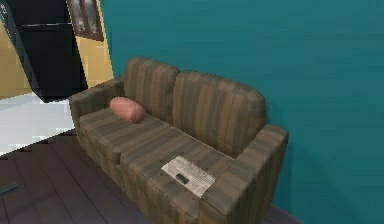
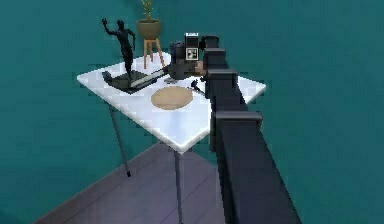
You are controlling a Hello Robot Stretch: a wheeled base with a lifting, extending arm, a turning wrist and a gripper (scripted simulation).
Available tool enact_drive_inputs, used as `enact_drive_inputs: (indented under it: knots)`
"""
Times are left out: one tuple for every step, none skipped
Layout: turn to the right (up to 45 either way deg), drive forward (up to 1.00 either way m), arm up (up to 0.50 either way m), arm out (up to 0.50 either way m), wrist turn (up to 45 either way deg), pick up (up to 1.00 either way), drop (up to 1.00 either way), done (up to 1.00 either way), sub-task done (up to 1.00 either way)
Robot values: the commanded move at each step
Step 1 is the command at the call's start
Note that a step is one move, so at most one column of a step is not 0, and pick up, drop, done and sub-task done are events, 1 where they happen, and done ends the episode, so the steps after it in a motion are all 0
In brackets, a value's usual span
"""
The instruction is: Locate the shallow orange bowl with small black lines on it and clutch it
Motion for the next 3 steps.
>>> enact_drive_inputs:
  knots:
    - [0.0, 0.0, 0.0, 0.0, 30.0, 0.0, 0.0, 0.0, 0.0]
    - [0.0, 0.0, -0.12, 0.0, 0.0, 0.0, 0.0, 0.0, 0.0]
    - [0.0, 0.0, 0.0, 0.0, 0.0, 1.0, 0.0, 0.0, 0.0]
